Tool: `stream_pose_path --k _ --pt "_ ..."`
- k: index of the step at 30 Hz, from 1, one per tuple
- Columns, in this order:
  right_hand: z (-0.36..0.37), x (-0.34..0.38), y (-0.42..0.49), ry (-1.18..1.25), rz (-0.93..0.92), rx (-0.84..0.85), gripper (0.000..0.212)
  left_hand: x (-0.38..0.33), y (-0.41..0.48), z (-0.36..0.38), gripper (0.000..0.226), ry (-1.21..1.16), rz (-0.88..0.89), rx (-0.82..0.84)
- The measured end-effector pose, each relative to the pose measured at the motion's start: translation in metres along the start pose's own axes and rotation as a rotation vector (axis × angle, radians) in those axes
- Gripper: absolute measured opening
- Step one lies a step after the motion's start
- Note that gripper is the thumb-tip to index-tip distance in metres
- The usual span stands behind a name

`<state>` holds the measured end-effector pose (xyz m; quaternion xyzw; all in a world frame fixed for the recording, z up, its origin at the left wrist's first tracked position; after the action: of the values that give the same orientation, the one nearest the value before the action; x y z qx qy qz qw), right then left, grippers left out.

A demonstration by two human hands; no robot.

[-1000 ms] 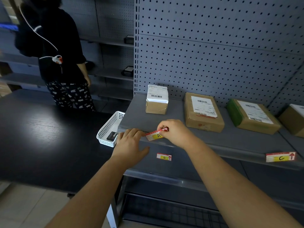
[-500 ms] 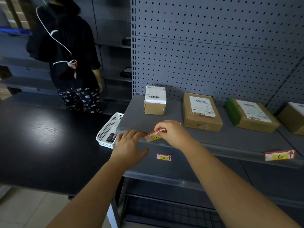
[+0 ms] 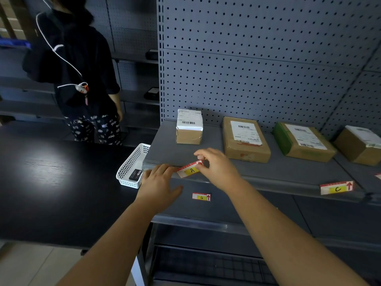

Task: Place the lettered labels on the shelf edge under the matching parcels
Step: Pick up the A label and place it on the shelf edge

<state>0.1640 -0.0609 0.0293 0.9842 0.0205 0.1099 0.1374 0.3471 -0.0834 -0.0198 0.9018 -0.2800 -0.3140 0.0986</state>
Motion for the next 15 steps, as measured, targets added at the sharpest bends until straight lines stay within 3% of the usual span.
stream_pose_path --k 10,15 --pt "-0.007 -0.009 -0.07 -0.104 0.047 -0.116 0.047 -0.013 -0.021 0.007 0.056 -0.062 0.081 -0.007" --pt "-0.001 -0.018 -0.111 -0.126 0.098 -0.093 0.053 -0.026 -0.041 0.014 0.06 -0.097 0.092 0.018"
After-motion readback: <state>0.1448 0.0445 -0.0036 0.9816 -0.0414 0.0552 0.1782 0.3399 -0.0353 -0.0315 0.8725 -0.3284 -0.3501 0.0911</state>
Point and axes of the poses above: each hand's wrist, its own y-axis towards the middle knuckle, its own z-axis out of the palm, x = y × z, the point moved 4 cm from there along y, towards the middle knuckle, and after that the axes turned 13 degrees about -y, right-handed, at the moved point
